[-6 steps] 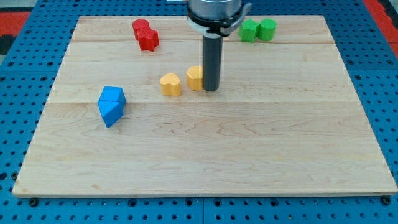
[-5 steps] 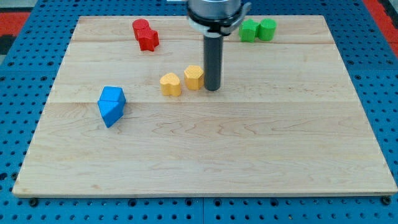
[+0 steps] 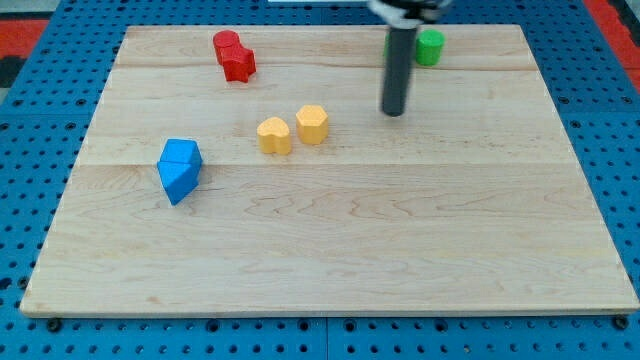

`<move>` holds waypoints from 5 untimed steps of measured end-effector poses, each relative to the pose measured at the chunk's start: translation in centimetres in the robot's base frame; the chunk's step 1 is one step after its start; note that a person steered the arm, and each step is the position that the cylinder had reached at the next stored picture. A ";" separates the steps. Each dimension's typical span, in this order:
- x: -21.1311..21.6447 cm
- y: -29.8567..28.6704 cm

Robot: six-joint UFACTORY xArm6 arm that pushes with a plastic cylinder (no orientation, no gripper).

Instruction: Move your arm away from the yellow hexagon

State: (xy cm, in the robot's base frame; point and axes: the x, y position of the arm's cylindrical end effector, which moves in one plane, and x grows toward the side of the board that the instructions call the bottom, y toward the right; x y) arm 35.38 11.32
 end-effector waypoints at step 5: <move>-3.3 6.0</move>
